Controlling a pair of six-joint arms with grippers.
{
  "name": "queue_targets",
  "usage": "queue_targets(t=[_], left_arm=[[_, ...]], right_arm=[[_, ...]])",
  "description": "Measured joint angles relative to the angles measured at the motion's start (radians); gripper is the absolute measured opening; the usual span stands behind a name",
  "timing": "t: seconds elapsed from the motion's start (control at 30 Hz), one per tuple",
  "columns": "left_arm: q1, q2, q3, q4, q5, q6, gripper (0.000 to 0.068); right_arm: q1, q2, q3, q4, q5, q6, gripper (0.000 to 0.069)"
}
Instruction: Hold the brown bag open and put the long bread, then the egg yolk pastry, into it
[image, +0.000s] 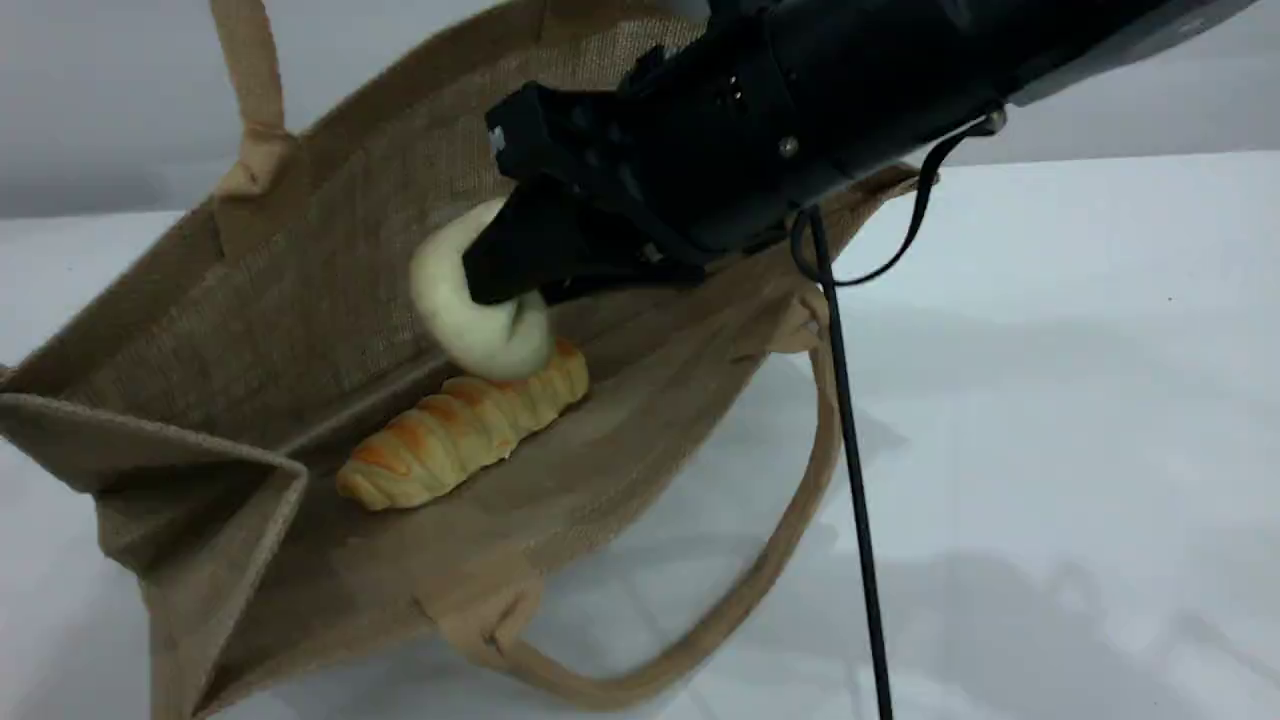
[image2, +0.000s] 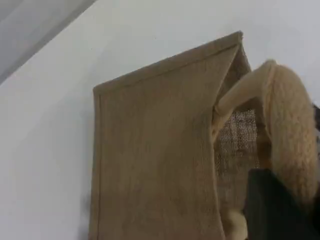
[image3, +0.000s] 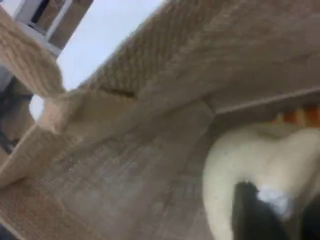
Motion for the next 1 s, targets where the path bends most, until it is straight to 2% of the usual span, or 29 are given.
queue_targets(t=[0.13,0.23,0.3,0.5,0.63,0.83,1.0], left_arm=[[0.000,0.000,0.000,0.000,0.000,0.000,0.0080],[0.000,0.000,0.000,0.000,0.000,0.000,0.0080],[0.000,0.000,0.000,0.000,0.000,0.000,0.0080],[0.000,0.000,0.000,-0.001,0.000,0.000,0.0080],[0.000,0.000,0.000,-0.008,0.001,0.000,0.0080],[0.000,0.000,0.003,-0.106,0.001,0.030,0.0080],[0.000,0.003,0.031,-0.110,-0.002,0.030,0.0080]], right_arm=[[0.000,0.000,0.000,0.006,-0.058,-0.045,0.0345],[0.000,0.000,0.000,0.022,-0.065,-0.045,0.0425],[0.000,-0.004,0.000,0.029,-0.064,-0.045,0.0451],[-0.012,-0.074,0.000,-0.016,0.021,-0.041,0.0461],[-0.041,-0.173,0.000,-0.094,0.059,0.014,0.0463],[-0.112,-0.361,0.000,-0.304,0.066,0.193,0.0464],[-0.188,-0.520,0.000,-0.536,0.120,0.388,0.0464]])
